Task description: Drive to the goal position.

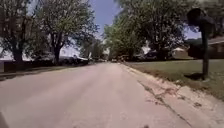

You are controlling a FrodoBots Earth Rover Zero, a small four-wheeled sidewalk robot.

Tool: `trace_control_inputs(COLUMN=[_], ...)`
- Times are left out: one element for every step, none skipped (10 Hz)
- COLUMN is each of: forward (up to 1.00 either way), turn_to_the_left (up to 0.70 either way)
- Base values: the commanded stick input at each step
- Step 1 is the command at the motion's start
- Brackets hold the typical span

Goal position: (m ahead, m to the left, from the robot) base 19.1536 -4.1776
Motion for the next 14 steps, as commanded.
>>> trace_control_inputs(forward=[0.7,0.7,0.7,0.7,0.7,0.7,0.7,0.7,0.7,0.7,0.7,0.7,0.7,0.7], turn_to_the_left=[0.0,0.0,0.0,0.0,0.0,0.0,0.0,0.0,0.0,0.0,0.0,0.0,0.0,0.0])
